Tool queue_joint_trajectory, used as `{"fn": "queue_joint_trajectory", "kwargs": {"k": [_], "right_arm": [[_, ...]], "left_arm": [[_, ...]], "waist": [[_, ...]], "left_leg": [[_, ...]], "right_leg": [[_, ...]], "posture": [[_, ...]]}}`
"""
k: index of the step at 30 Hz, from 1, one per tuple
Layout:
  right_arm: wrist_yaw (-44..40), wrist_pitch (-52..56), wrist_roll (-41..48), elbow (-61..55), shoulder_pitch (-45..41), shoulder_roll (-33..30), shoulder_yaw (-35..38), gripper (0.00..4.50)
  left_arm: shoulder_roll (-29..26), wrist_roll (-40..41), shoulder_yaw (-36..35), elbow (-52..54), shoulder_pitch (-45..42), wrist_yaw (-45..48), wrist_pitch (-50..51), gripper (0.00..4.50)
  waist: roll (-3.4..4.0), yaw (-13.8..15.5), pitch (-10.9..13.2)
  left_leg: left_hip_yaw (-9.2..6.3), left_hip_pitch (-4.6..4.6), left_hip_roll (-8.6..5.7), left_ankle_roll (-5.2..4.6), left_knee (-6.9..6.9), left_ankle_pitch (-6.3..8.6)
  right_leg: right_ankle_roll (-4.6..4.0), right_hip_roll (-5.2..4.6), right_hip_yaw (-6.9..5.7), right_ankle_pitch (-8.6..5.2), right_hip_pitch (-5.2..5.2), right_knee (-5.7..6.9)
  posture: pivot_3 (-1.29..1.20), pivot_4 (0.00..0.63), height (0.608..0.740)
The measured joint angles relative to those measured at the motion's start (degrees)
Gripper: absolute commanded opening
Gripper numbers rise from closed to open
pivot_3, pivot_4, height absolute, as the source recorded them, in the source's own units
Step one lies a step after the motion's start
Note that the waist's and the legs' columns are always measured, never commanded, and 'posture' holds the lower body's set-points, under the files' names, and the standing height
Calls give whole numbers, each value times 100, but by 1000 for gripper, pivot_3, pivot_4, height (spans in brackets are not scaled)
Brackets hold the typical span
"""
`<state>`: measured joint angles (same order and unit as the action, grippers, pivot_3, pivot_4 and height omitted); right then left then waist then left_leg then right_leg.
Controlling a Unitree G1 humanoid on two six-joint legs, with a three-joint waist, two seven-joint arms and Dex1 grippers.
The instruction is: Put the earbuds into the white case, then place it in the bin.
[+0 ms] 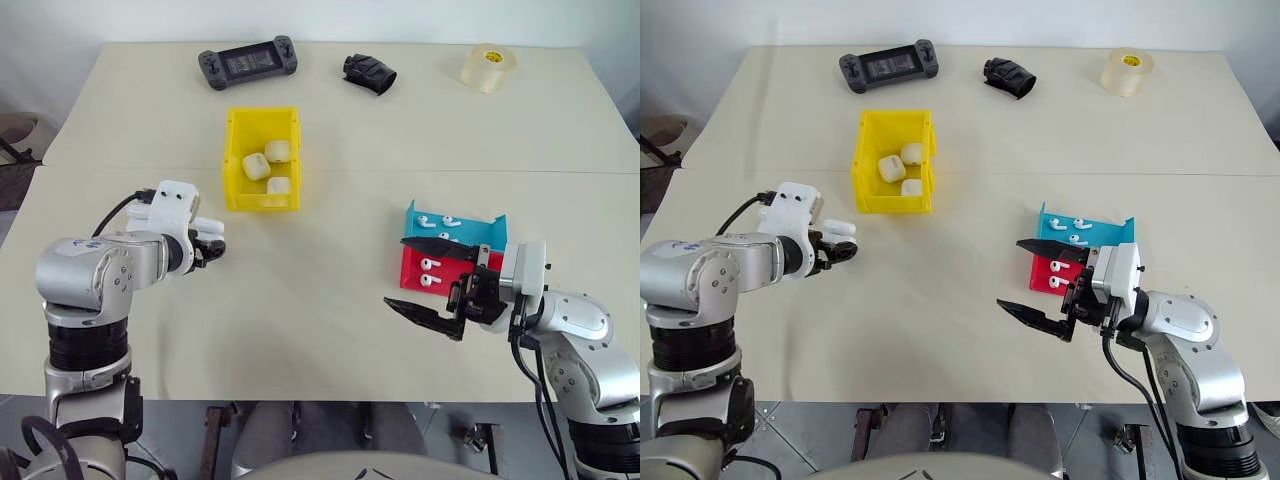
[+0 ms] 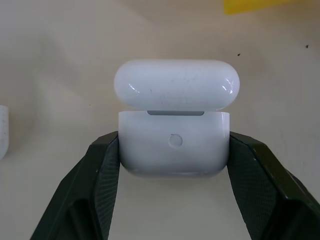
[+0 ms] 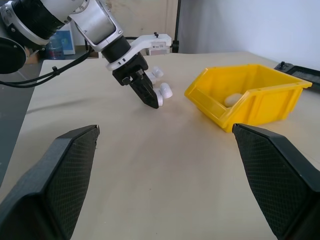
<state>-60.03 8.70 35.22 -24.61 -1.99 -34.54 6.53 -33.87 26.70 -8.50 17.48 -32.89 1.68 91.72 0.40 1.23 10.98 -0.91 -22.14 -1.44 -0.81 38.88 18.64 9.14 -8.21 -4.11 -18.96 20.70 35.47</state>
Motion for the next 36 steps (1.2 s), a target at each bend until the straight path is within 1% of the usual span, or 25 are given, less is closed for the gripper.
{"fn": "queue_joint_trajectory", "kwargs": {"k": [2,4,5,6,9,11,12,14,16,18,19,20,21,23,24,28,29,32,36], "right_arm": [[7,-4,-7,0,-2,8,-1,4500],[14,-18,-18,3,1,14,-3,4500],[14,-32,-32,2,6,15,-5,4500],[16,-37,-43,7,15,14,-3,4500],[17,-61,-50,3,24,14,-2,4500],[7,-77,-46,1,40,-23,42,4500],[-8,-78,-42,12,83,-106,105,4500],[-45,-78,-37,22,117,-224,246,4500],[-62,-78,-5,22,117,-331,347,4500],[-68,-78,16,18,154,-381,445,4500],[-70,-78,28,15,223,-424,526,4500],[-76,-67,46,12,311,-501,606,4500],[-104,-34,75,1,425,-602,754,4500],[-133,27,147,-68,675,-805,1115,4500],[-150,37,181,-102,788,-892,1312,4500],[-210,112,247,-220,1514,-1070,2214,4500],[-231,130,249,-229,1626,-1094,2376,4500],[-468,122,172,-184,2306,-1154,3101,4500],[-750,119,125,17,3019,-1171,4150,4500]], "left_arm": [[-80,-13,18,1,16,126,-20,2791],[-321,20,14,32,209,470,-280,2791],[-513,58,7,100,477,820,-684,2791],[-611,68,1,144,650,1019,-934,2791],[-954,124,-29,281,1362,1962,-2184,2791],[-1127,196,-245,414,2043,2875,-3222,2791],[-1128,309,-382,474,2427,3520,-3874,2791],[-1047,509,-452,499,2789,4423,-4752,2791],[-946,665,-450,503,2896,4994,-5303,2791],[-860,691,-418,500,2890,5300,-5704,2791],[-689,705,-392,492,2836,5390,-5912,2791],[-406,767,-338,476,2750,5460,-6113,2791],[30,897,-212,458,2608,5543,-6331,2791],[570,968,225,408,2371,5666,-6630,2791],[751,972,384,391,2280,5740,-6759,2791],[1430,887,934,-39,1787,6123,-7485,2791],[1517,844,1048,-139,1754,6213,-7628,2791],[1870,461,1521,-661,1466,6664,-8499,2791],[2381,391,1942,-995,1064,7256,-9199,2791]], "waist": [[0,-2,0],[0,-24,0],[0,-40,0],[0,-41,0],[0,-36,0],[1,-33,0],[2,-32,0],[3,11,1],[3,47,1],[3,44,1],[8,44,1],[16,50,1],[18,70,1],[15,80,0],[15,72,0],[16,57,-1],[15,53,-1],[16,49,-1],[15,70,-1]], "left_leg": [[1,0,0,0,0,0],[6,0,2,0,-4,0],[9,-1,5,1,-6,0],[8,-1,6,1,-7,0],[9,-3,8,3,-7,0],[10,-4,9,3,-10,1],[13,-3,7,4,-17,2],[9,-4,9,4,-15,1],[1,-4,6,4,-7,2],[2,-3,4,3,-7,1],[4,-4,2,2,-8,2],[2,-4,-4,-2,-10,2],[2,-5,-10,-8,-7,2],[2,-8,-12,-15,-1,4],[6,-7,-14,-17,-1,4],[10,-5,-34,-23,-1,0],[11,-5,-35,-24,1,-1],[17,-5,-40,-27,2,-2],[15,-5,-43,-35,3,-1]], "right_leg": [[0,0,0,0,1,0],[0,1,5,0,6,0],[-2,2,6,-1,11,0],[-3,2,6,-1,10,0],[-5,1,5,-3,8,-7],[-6,-1,4,-3,5,-20],[-6,-5,3,-3,1,-33],[-6,-8,-7,-3,-6,-51],[-6,-12,-17,-3,-15,-68],[-6,-14,-15,-3,-18,-69],[-6,-16,-16,-3,-18,-66],[-4,-20,-17,-1,-19,-54],[1,-24,-17,1,-19,-45],[4,-24,-19,3,-21,-42],[6,-23,-19,4,-21,-41],[6,-18,-26,4,-26,-39],[6,-18,-26,4,-27,-41],[6,-18,-26,4,-31,-48],[12,-23,-24,7,-37,-61]], "posture": [[0,150,740],[0,150,740],[0,150,740],[0,150,740],[0,150,740],[0,150,740],[0,150,740],[0,150,740],[0,150,740],[0,150,740],[0,150,740],[0,150,740],[0,150,740],[0,150,740],[0,150,740],[0,150,740],[0,150,740],[0,150,740],[0,150,740]]}}
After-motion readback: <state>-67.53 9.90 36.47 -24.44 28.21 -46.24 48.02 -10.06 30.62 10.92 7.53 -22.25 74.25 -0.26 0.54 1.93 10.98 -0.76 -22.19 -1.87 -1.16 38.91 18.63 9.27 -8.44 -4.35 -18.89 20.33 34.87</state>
